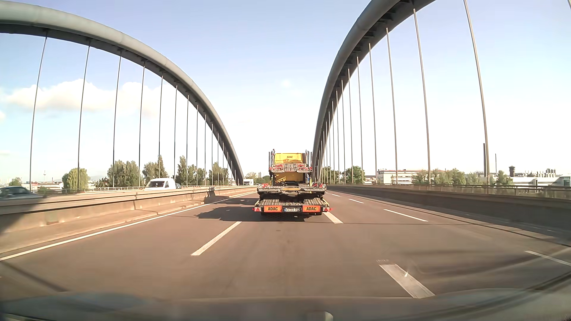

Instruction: Follow the waypoints while adhering to traffic rules and regulations

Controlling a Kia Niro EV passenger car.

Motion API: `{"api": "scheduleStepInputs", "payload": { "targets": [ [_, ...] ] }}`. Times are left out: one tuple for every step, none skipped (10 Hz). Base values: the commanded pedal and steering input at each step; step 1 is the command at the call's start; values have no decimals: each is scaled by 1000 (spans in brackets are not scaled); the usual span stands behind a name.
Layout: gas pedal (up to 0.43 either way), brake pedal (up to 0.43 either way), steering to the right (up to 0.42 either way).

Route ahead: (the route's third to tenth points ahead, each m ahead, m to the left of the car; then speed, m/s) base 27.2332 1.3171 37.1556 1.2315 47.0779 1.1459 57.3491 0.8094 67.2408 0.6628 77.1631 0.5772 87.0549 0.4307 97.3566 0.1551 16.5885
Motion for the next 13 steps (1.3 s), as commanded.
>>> {"api": "scheduleStepInputs", "payload": {
  "targets": [
    [130,0,3],
    [130,0,4],
    [130,0,7],
    [130,0,8],
    [130,0,8],
    [130,0,8],
    [130,0,8],
    [130,0,7],
    [130,0,6],
    [130,0,6],
    [130,0,6],
    [130,0,5],
    [130,0,4]
  ]
}}
